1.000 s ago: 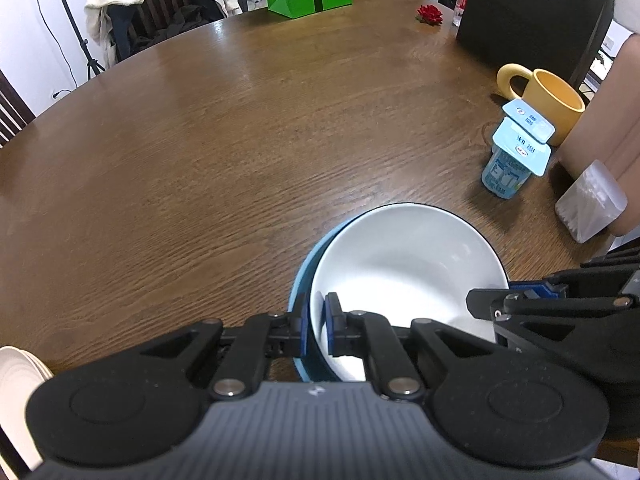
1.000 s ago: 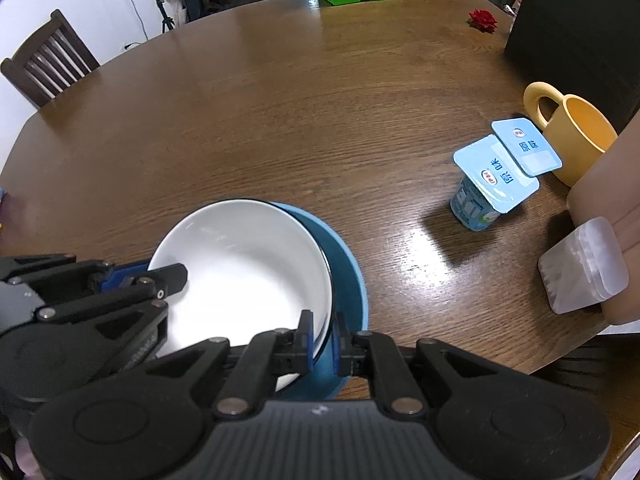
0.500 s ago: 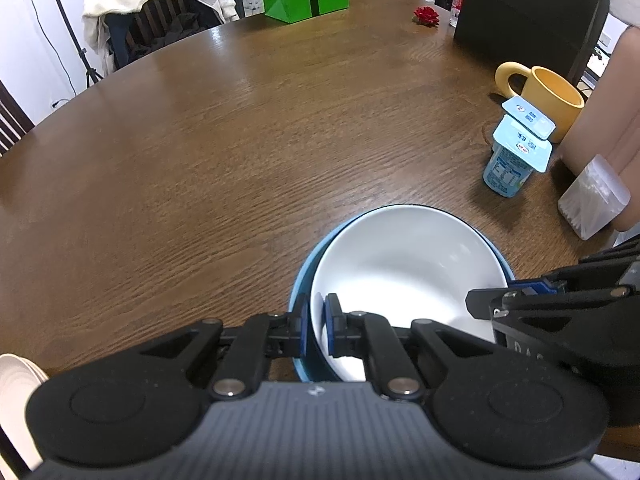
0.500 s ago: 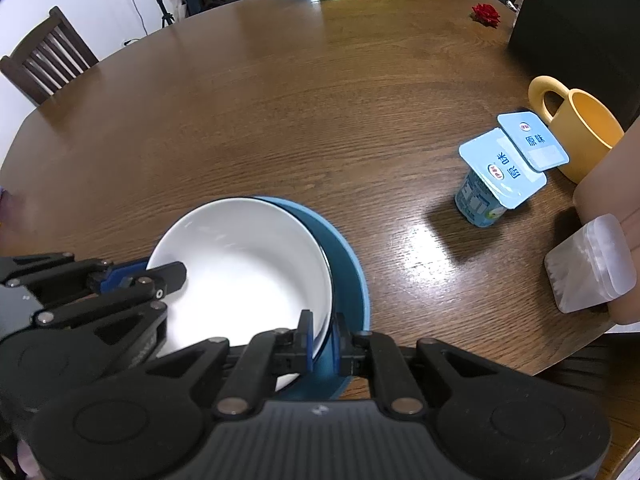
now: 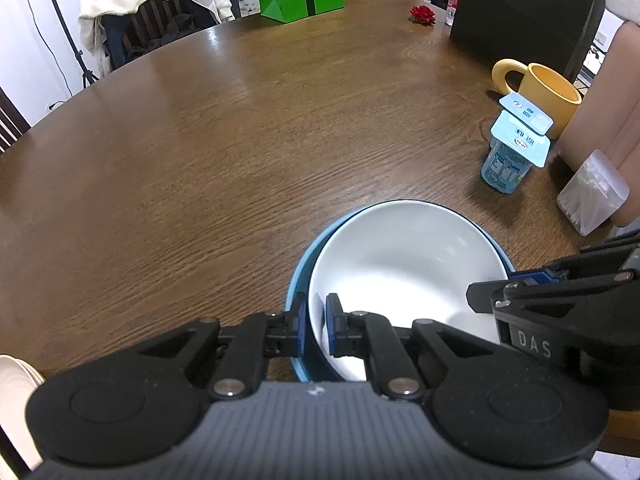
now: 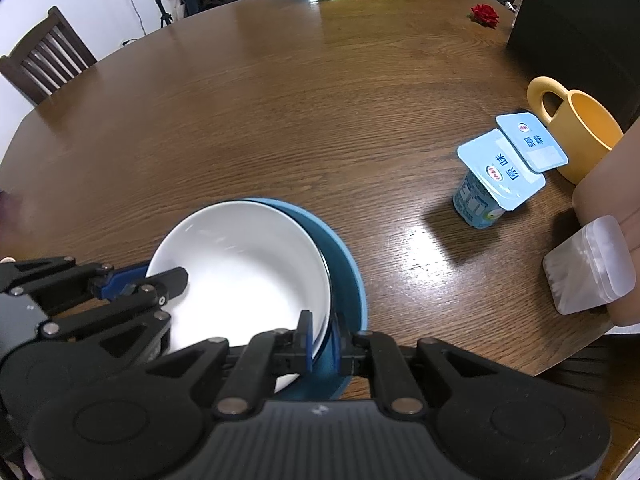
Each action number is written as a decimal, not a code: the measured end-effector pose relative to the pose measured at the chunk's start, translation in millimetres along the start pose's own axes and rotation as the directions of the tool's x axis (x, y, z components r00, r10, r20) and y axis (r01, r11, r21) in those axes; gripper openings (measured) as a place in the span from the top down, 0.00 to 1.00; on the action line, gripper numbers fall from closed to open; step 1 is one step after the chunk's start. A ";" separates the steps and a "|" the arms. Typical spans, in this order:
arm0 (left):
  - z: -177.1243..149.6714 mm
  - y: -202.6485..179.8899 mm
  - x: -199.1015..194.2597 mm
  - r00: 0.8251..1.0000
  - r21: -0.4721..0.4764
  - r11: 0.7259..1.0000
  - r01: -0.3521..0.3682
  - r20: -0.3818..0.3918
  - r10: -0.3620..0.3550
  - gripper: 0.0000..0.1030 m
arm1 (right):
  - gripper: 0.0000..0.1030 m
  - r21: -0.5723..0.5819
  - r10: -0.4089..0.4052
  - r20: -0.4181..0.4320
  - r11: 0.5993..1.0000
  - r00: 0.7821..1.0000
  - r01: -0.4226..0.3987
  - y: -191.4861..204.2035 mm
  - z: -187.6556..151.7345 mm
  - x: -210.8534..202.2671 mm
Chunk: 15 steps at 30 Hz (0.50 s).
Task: Organize plates and bowls
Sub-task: 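Open both grippers to release the white bowl rim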
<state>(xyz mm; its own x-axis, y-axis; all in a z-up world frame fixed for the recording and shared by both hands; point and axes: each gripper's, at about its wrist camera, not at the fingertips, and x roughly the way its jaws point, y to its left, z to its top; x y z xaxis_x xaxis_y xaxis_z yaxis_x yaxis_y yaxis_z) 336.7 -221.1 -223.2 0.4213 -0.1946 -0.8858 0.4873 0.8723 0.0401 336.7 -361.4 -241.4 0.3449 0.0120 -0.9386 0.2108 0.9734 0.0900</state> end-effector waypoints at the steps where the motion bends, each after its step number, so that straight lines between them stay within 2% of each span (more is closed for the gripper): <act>1: 0.0 0.6 0.2 1.000 -0.003 1.000 0.003 -0.002 -0.003 0.90 | 0.90 0.004 0.003 -0.002 1.000 1.000 -0.003 -0.6 0.3 0.0; 6: 0.6 3.9 -0.1 1.000 -0.022 0.999 0.025 -0.012 -0.025 0.85 | 0.88 0.016 0.025 -0.009 1.000 1.000 -0.025 -4.6 2.1 0.4; 8: 0.5 5.2 -0.5 0.998 -0.036 0.998 0.052 -0.020 -0.053 0.76 | 0.86 0.022 0.037 -0.010 0.999 0.999 -0.036 -6.4 2.7 -0.1; 15: 0.5 6.7 -3.5 0.996 -0.067 0.994 0.084 -0.032 -0.086 0.69 | 0.80 0.026 0.062 0.007 0.998 0.998 -0.062 -7.7 3.2 -7.5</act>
<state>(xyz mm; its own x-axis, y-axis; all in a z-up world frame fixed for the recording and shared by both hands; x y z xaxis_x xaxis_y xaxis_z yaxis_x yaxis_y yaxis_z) 338.8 -214.8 -219.7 0.3528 -0.2542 -0.9005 0.4686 0.8810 -0.0651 335.4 -369.7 -234.0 0.3637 0.0702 -0.9289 0.2129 0.9645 0.1563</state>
